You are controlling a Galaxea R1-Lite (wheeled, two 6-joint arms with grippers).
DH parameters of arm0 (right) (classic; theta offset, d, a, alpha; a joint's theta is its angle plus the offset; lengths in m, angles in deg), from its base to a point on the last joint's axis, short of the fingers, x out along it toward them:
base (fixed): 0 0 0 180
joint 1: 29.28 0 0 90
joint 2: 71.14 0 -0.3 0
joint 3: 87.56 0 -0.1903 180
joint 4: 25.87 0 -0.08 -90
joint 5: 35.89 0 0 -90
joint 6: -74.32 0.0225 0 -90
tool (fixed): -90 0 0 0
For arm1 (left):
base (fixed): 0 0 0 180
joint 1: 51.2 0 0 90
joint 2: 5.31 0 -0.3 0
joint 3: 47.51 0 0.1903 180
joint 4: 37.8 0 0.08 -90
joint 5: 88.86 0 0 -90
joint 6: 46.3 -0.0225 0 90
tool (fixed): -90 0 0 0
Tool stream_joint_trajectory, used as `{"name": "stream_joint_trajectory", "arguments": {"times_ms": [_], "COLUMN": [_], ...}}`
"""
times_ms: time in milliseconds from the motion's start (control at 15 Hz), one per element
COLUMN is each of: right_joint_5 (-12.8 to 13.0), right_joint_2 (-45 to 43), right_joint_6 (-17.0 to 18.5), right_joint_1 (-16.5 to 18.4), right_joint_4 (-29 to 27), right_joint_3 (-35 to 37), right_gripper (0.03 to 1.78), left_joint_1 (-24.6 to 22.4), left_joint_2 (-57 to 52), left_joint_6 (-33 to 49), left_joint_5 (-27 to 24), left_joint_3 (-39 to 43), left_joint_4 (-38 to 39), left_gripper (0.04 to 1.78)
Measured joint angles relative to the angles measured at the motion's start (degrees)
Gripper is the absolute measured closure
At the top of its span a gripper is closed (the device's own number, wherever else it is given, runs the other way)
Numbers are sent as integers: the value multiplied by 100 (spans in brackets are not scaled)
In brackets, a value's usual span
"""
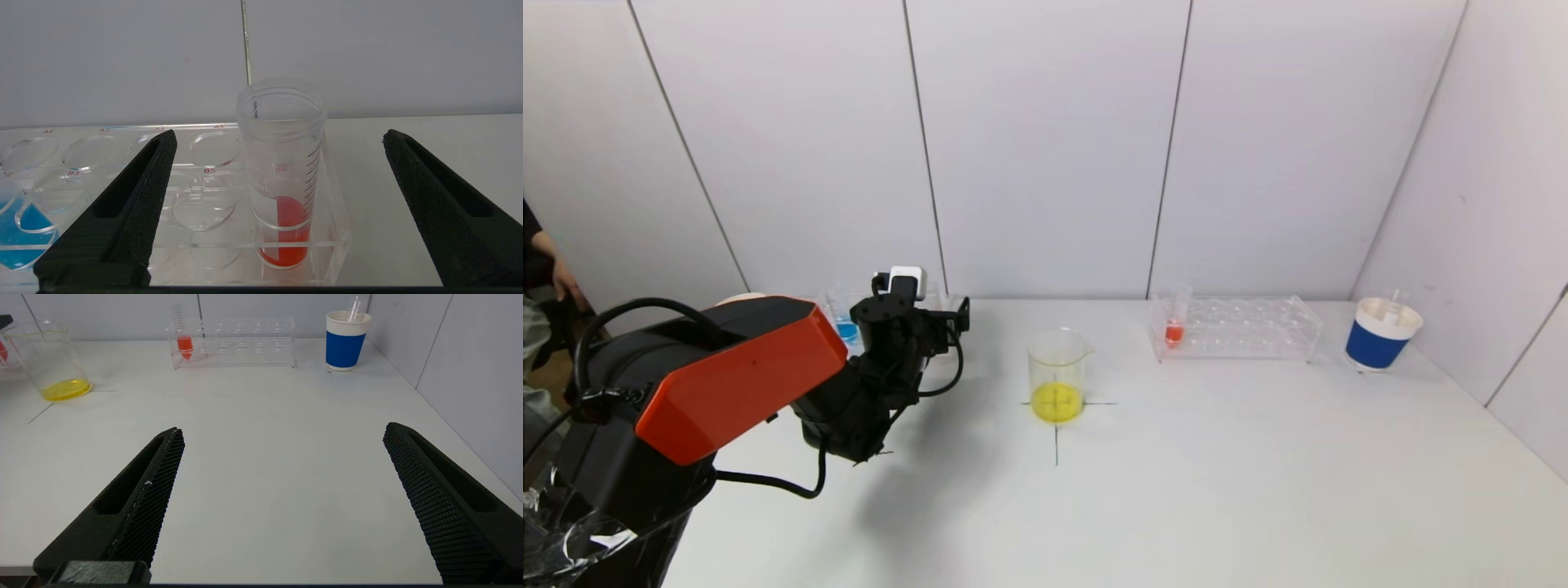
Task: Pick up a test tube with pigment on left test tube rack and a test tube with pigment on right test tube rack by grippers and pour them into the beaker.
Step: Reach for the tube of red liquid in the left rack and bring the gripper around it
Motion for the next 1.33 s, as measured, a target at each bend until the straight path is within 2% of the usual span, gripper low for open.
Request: {"name": "stream_joint_trajectory", "arguments": {"times_ms": [733, 867, 1067, 1333], "right_joint_5": [0, 0, 0, 0], "right_joint_2": [0, 0, 0, 0], "right_joint_6": [0, 0, 0, 0], "right_joint_1": [0, 0, 0, 0], "right_joint_4": [-2, -2, -2, -2], "right_joint_3": [0, 0, 0, 0], "right_gripper": [4, 4, 4, 4], "left_joint_1": [-5, -9, -9, -9], "left_joint_2": [0, 0, 0, -2], "left_joint_6": [-2, 2, 2, 2], "left_joint_5": [0, 0, -1, -1], "left_joint_3": [-24, -41, -44, -46], "left_joint_4": [-2, -10, -10, -5], "left_gripper": [6, 12, 42, 114]}}
